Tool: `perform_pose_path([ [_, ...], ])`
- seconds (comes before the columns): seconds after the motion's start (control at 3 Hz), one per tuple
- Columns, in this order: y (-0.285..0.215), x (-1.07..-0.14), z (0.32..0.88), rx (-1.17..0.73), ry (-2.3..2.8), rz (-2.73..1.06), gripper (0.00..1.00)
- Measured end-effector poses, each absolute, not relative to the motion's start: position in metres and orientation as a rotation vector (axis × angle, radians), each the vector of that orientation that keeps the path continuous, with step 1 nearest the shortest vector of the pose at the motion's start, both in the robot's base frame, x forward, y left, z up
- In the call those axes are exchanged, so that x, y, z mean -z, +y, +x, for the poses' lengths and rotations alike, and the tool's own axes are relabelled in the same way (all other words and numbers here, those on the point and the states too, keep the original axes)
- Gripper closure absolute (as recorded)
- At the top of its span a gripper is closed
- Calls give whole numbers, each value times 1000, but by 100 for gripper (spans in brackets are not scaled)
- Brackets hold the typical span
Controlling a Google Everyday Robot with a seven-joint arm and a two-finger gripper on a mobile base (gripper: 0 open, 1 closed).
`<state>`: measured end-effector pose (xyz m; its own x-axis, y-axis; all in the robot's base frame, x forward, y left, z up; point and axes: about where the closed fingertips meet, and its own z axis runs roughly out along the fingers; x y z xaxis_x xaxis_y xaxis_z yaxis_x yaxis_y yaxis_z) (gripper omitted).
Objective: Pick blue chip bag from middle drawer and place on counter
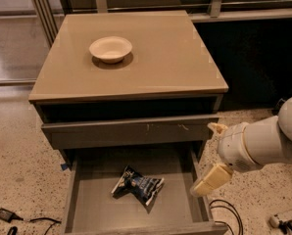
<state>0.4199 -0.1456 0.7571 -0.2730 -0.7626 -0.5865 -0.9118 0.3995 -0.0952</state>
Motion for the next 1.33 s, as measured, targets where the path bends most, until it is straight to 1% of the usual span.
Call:
perform_pose_path([
  [0.33, -136, -754, 418, -371, 2063, -1426, 0],
  [1.0, -77, -702, 425, -458, 1967, -1445, 0],
  [1.33, -60, -672, 428, -476, 1947, -1431, 0],
])
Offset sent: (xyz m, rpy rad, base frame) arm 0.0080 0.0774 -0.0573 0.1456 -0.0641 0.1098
